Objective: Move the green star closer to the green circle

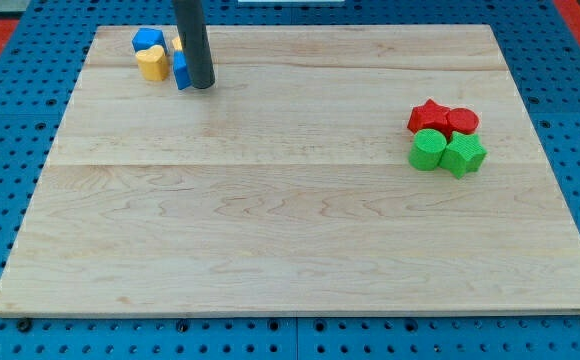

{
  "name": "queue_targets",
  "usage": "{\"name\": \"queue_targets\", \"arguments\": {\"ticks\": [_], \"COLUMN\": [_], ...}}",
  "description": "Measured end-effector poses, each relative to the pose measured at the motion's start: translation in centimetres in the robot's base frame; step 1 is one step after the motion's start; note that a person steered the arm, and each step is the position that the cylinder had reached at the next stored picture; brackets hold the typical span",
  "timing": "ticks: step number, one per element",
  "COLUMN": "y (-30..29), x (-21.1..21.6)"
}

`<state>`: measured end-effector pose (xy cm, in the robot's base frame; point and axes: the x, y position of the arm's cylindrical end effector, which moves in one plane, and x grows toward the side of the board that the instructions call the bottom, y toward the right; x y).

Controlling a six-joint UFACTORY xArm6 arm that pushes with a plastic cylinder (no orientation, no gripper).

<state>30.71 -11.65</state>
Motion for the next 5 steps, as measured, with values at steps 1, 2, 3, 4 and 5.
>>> {"name": "queue_targets", "arguments": {"ticks": [1, 2, 3, 4, 5], "y": [0.3, 5.3, 9.3, 9.8, 14.0], "x": [0.0, 0.9, 1.5, 1.4, -0.4]}}
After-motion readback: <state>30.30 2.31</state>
